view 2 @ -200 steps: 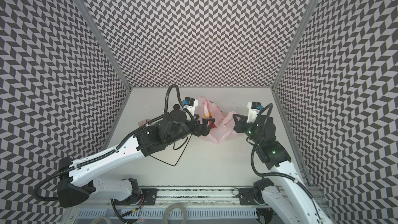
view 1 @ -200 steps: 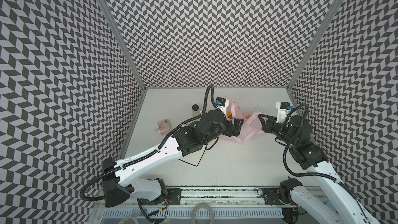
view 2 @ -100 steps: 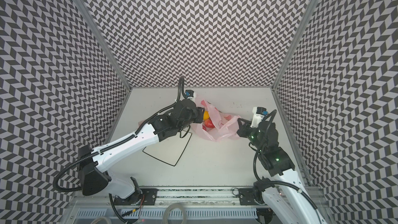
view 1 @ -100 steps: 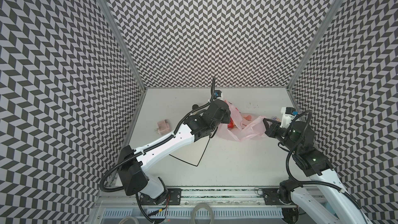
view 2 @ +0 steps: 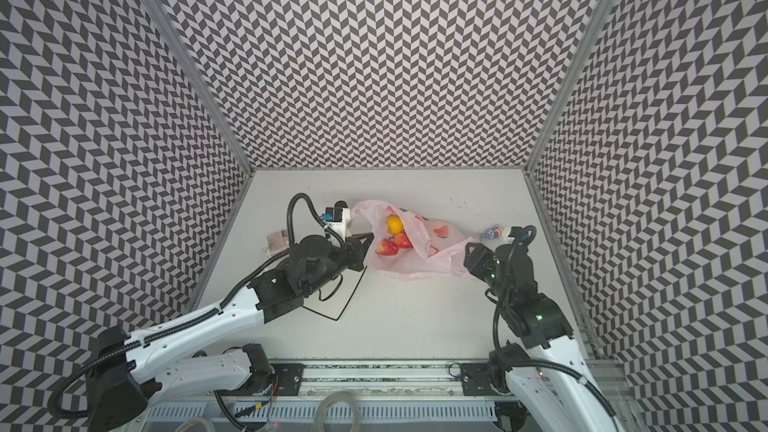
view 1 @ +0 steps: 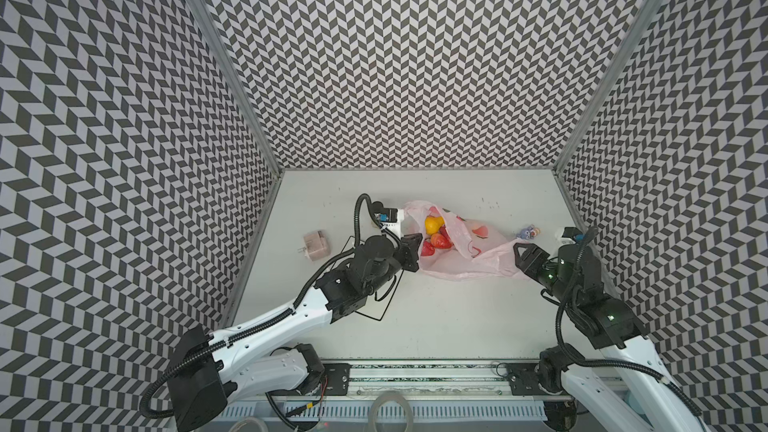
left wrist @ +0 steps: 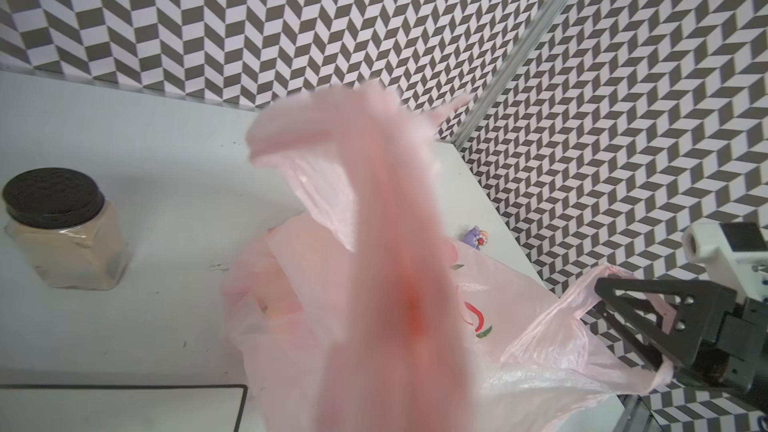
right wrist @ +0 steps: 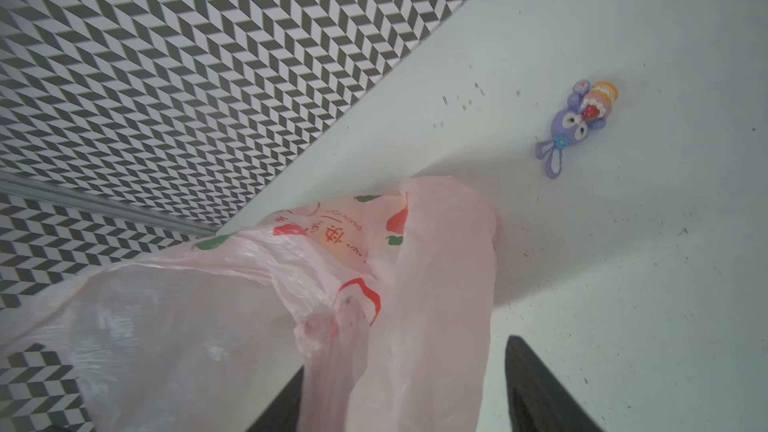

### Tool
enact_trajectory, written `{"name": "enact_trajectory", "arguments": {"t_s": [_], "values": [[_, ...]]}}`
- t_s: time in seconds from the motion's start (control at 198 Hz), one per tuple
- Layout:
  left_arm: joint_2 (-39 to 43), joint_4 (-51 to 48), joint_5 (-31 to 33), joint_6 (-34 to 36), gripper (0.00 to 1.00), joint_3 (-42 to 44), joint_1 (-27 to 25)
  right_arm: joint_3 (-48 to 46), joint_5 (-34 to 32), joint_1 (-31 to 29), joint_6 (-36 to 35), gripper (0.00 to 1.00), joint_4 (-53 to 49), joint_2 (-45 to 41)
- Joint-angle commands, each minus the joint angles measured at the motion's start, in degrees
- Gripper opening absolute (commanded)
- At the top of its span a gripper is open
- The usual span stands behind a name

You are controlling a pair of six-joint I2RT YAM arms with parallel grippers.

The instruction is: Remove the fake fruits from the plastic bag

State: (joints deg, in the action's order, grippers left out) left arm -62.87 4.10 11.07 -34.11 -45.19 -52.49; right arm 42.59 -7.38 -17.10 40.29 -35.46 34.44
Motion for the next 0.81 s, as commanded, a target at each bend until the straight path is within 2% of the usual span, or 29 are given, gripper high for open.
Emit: {"name": "enact_trajectory", "arguments": {"t_s": [0.0, 0.091, 0.141, 0.217, 0.308, 0.409, 0.464, 0.6, 0.802], "values": [[-0.07, 7.77, -4.66, 0.90, 0.00, 0.68, 0.63, 7.15, -5.80, -0.13, -9.52, 0.67, 5.05, -1.64], [-0.71, 9.60, -7.03, 1.04, 0.00, 0.82, 0.66, 9.95, -6.13, -0.13, -17.85, 0.67, 10.95, -2.09], [-0.95, 10.73, -7.74, 0.99, 0.00, 1.19, 0.64, 10.77, -3.98, -0.12, -21.93, 0.65, 15.20, -1.39], [-1.11, 11.78, -8.36, 1.05, 0.00, 1.48, 0.89, 13.10, 6.49, -0.12, -27.46, 0.61, 19.88, 1.95], [-1.40, 12.16, -9.43, 0.41, 0.00, 1.64, 1.52, 16.98, 22.11, -0.20, -28.52, 0.56, 20.81, 8.04], [-1.46, 12.25, -10.09, -0.42, 0.00, 1.69, 1.80, 18.64, 29.57, -1.51, -25.58, 0.48, 18.63, 14.15], [-1.34, 12.25, -10.04, -0.88, 0.00, 1.90, 1.86, 18.91, 29.72, -4.11, -25.18, 0.46, 17.26, 16.77], [-0.99, 12.57, -9.43, -2.15, 0.00, 2.63, 2.06, 18.55, 24.21, -10.95, -24.74, 0.42, 15.90, 22.04], [-1.43, 12.64, -10.08, -3.10, 0.00, 2.82, 2.74, 12.57, 22.03, -13.52, -16.57, 0.32, 22.21, 27.43]]}}
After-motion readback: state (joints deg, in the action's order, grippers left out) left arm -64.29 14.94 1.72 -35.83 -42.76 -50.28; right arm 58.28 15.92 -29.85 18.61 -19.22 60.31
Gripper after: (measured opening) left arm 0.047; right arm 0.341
